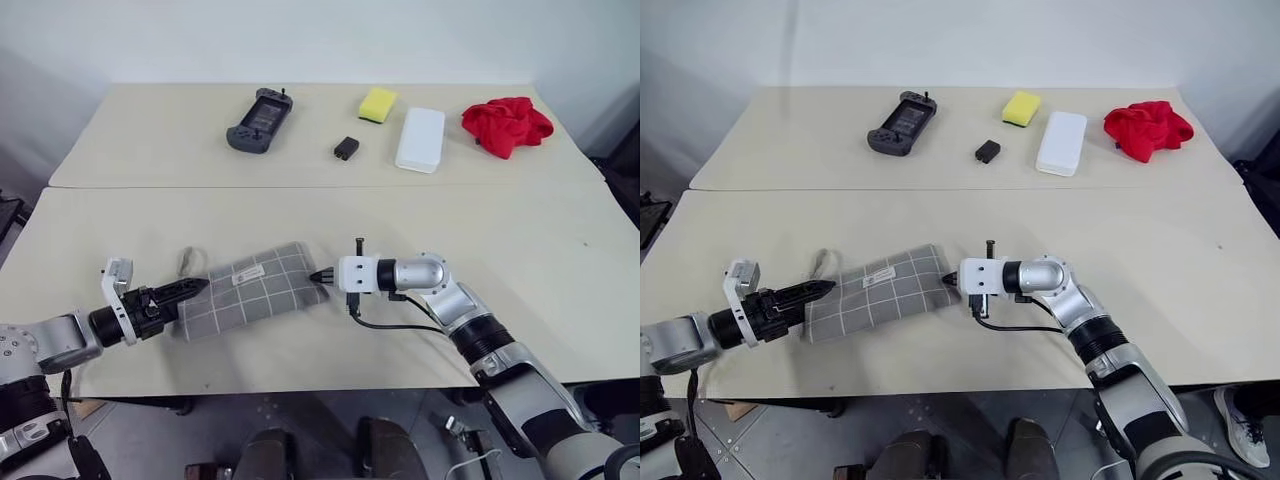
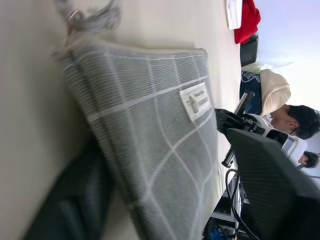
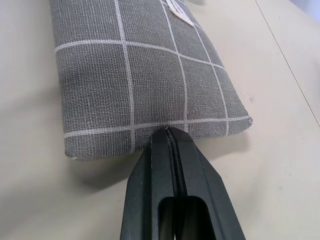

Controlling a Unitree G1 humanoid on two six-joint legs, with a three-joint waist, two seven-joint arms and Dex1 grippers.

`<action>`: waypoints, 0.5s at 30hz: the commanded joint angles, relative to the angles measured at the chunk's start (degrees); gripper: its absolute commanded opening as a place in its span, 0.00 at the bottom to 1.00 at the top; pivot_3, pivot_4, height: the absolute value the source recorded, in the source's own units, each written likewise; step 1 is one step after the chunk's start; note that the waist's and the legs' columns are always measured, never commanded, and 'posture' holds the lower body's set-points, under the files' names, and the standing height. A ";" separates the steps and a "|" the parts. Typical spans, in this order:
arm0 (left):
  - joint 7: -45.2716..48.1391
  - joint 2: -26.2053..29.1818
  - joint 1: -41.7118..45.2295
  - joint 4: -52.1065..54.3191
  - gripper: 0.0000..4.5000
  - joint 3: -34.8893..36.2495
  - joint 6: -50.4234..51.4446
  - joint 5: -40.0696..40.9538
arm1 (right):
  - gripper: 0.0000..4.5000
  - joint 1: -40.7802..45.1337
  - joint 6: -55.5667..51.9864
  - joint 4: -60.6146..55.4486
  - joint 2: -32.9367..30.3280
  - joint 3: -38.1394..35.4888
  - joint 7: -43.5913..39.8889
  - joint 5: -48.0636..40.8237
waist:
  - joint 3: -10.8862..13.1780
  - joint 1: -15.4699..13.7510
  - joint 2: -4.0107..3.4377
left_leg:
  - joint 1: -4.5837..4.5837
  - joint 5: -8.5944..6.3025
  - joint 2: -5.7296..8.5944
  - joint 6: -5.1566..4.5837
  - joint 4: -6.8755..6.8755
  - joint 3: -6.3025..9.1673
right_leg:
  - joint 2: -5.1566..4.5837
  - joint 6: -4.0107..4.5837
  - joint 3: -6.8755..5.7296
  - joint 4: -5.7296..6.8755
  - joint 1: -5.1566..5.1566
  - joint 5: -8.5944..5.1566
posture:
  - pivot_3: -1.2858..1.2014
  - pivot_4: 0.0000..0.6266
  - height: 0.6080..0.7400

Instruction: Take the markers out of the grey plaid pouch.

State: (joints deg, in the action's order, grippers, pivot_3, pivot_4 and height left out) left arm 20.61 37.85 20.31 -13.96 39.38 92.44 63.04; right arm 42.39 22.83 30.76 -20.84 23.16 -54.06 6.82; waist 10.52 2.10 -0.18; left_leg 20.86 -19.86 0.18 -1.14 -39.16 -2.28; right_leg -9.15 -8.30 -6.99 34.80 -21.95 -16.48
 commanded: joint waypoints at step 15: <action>2.75 -1.42 2.71 2.33 0.00 -0.13 -0.58 1.15 | 0.00 -2.40 -0.84 -2.95 -0.59 -5.26 -6.36 -8.12 | 0.00 -0.31 0.00 | 0.03 0.00 0.02 0.00 0.01 0.00 | -0.01 0.00 -0.01 -0.06 0.02 0.00 | 0.52 0.24 1.00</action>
State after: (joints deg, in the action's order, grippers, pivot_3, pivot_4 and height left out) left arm 21.40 36.76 22.18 -14.00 39.30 92.33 62.75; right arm 41.06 22.50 31.04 -21.02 20.01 -58.48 2.92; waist 10.53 1.79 -0.18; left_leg 20.89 -19.86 0.20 -1.15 -39.15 -2.28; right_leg -9.16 -8.30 -7.01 34.73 -21.93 -16.48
